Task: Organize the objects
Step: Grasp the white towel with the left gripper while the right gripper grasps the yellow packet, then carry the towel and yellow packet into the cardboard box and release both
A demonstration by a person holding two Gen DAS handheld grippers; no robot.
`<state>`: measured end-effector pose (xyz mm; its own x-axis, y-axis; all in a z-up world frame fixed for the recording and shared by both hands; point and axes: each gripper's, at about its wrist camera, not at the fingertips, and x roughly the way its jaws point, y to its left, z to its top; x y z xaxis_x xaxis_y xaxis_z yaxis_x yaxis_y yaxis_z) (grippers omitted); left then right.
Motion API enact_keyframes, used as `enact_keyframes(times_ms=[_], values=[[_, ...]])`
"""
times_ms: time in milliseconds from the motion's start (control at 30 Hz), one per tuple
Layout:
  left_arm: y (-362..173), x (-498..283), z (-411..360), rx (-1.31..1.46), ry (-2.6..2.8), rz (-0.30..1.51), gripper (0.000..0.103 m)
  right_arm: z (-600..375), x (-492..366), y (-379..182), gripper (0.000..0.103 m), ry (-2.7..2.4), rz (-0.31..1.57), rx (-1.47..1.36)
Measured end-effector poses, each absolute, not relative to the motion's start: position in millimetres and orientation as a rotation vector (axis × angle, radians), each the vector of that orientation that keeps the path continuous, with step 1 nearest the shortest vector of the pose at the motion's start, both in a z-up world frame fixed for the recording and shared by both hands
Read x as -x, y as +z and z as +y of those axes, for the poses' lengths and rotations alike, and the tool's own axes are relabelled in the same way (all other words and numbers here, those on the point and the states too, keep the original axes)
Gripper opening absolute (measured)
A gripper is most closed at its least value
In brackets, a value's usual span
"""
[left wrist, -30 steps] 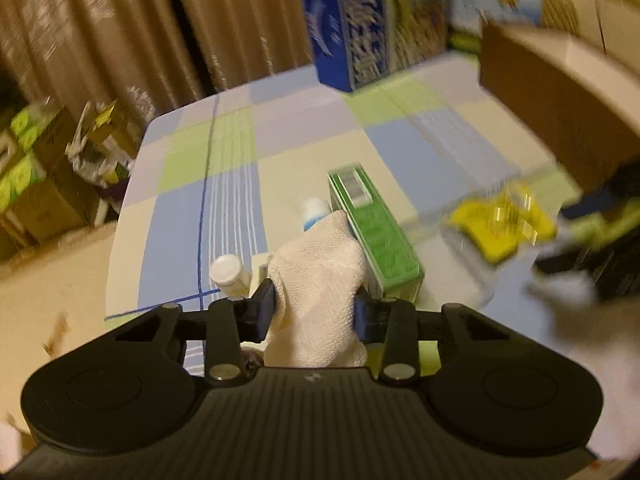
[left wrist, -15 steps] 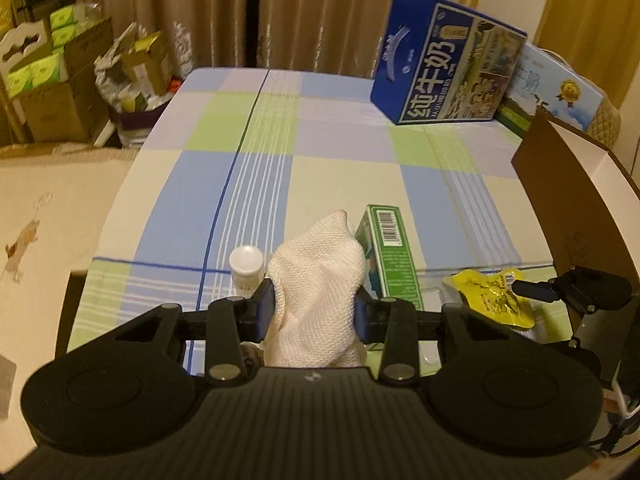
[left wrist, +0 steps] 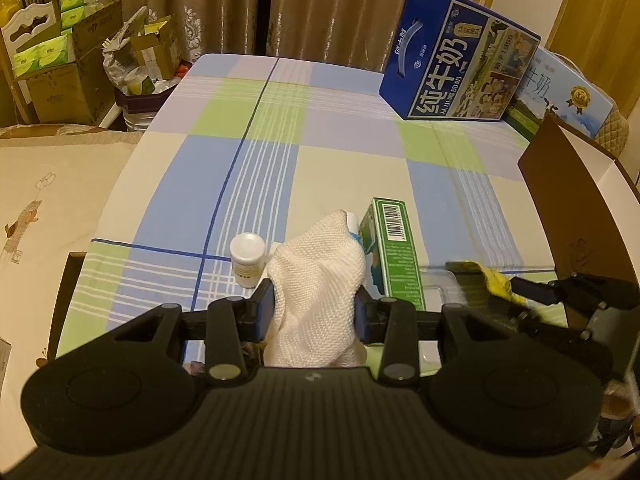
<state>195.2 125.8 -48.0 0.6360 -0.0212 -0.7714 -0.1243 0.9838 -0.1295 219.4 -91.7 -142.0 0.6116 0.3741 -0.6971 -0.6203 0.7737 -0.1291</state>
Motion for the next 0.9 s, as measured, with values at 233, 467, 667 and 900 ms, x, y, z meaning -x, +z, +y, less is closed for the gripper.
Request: enact_keyframes(times_ms=[233,467,667,900], values=[[-43.7,-192.0,116.4,0.174,0.035,0.879,0.034,-116.6,-224.0,-115.2,0.004,0.574,0.771,0.168],[-38.6,-185.7,108.8,0.167,0.016,0.873,0.034,-135.1,-208.5,-97.0,0.003,0.585,0.793,0.055],[-32.5,-178.8,100.6,0.160,-0.002,0.869,0.034,-160.6,-197.2,-70.4,0.003,0.571,0.796,-0.081],[-20.0,-172.7,81.6,0.146,-0.046,0.860,0.034,-187.2,-181.8,-45.6,0.003,0.547,0.779,-0.161]])
